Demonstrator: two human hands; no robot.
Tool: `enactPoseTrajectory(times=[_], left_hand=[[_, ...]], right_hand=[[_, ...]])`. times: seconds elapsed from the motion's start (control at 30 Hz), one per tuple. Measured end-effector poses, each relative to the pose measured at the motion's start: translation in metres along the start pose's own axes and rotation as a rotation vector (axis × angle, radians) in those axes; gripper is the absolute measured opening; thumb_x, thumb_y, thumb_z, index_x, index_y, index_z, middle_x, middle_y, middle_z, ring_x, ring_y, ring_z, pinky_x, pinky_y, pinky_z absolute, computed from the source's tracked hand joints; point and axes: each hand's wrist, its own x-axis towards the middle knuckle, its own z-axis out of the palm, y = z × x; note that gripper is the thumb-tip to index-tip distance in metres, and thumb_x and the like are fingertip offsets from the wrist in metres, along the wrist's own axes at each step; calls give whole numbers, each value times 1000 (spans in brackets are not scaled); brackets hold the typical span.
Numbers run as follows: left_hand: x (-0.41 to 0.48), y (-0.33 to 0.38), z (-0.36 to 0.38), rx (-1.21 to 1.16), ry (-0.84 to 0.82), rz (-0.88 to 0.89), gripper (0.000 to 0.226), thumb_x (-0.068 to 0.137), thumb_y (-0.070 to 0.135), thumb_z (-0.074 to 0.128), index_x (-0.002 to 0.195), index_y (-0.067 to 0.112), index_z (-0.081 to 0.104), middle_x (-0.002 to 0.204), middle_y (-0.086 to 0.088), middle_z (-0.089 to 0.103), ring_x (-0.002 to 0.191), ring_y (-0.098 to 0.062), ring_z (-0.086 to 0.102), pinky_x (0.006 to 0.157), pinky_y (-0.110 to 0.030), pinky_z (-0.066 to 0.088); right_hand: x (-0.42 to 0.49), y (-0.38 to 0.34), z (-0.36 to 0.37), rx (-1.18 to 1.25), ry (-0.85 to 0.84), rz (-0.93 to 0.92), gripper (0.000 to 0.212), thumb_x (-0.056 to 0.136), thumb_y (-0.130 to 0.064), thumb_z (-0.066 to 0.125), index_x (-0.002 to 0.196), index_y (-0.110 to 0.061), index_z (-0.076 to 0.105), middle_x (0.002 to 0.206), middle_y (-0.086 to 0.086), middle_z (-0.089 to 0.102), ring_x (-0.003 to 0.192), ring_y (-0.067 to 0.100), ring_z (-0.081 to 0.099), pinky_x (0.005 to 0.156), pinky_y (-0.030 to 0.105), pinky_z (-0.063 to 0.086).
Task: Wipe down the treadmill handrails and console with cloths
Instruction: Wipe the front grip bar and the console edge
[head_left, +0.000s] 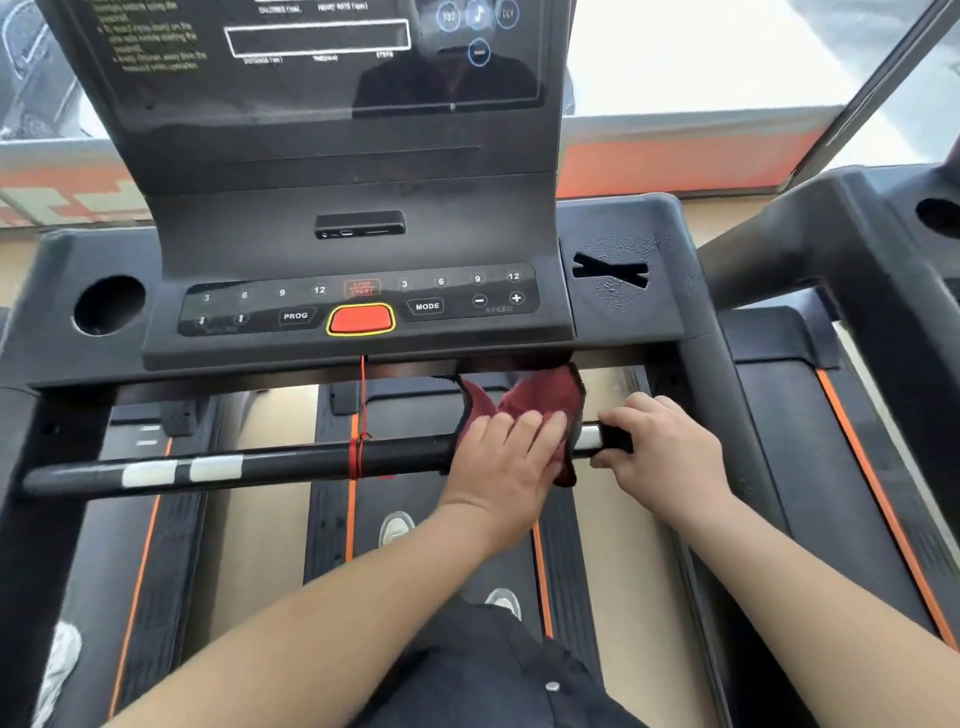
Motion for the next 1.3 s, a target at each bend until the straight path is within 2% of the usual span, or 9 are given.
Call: enactPoseTrajectory(times=[0.07,0.17,0.3,0.43,0.83,1.0,1.13,1.2,1.3], left_hand=[[28,7,-17,1,-115,-54,36,105,39,35,126,21,57,113,-6,66,94,-36,65,72,-42,43],[68,3,-26,-126,-364,-143,41,106,34,22,122,18,56,123,-10,67,110,-39,64,83,-46,49],[26,5,-16,6,-44,-50,28,105,36,38,113,19,58,107,-4,67,90,-34,64,68,-40,38],[-19,-27,11,-33,268,77,37,101,31,52,128,9,63,120,-7,65,92,-31,56,80,-44,46],[-42,-83,-26,90,122,-291,33,100,27,42,73,15,57,69,-8,61,64,-34,58,62,-41,45],[9,-32,-32,107,-110,-335,32,103,29,28,98,23,59,93,-1,71,82,-31,66,68,-38,32],[18,0,-20,2,-5,-171,29,104,32,36,102,19,62,96,-3,70,84,-32,67,67,-39,43],[7,17,-10,-66,46,-81,39,102,34,40,119,10,66,115,-7,69,102,-33,65,87,-44,52],[0,30,-1,-6,-75,-6,63,101,42,35,152,6,41,153,-13,47,139,-36,43,117,-52,34]], right_hand=[[0,-1,-2,-5,-13,5,34,71,-39,87,102,-36,73,89,-13,57,94,15,56,62,27,43],[-2,-3,-4,-3,-56,17,33,75,-42,83,106,-37,71,94,-14,57,97,13,53,67,31,50],[0,-11,-9,-29,-105,46,36,78,-40,75,111,-31,69,101,-13,58,104,15,53,76,31,50],[3,-42,-6,-75,-144,-24,46,74,-37,65,117,-22,64,108,-3,61,107,26,57,89,35,48],[10,-81,-1,3,-240,-184,43,84,-45,66,124,-29,63,110,-9,58,111,18,53,84,34,51],[5,-50,-8,24,-180,-150,42,81,-44,76,117,-23,68,106,-7,60,106,22,55,82,36,52],[1,-31,-17,156,-86,-164,43,81,-39,79,118,-20,70,110,-7,63,107,19,57,83,34,53],[-2,-14,-23,166,18,-176,44,80,-35,80,118,-16,70,113,-4,64,109,21,59,88,33,53],[-7,18,-32,106,191,-129,52,81,-41,77,121,-10,70,120,6,65,113,28,59,101,39,49]])
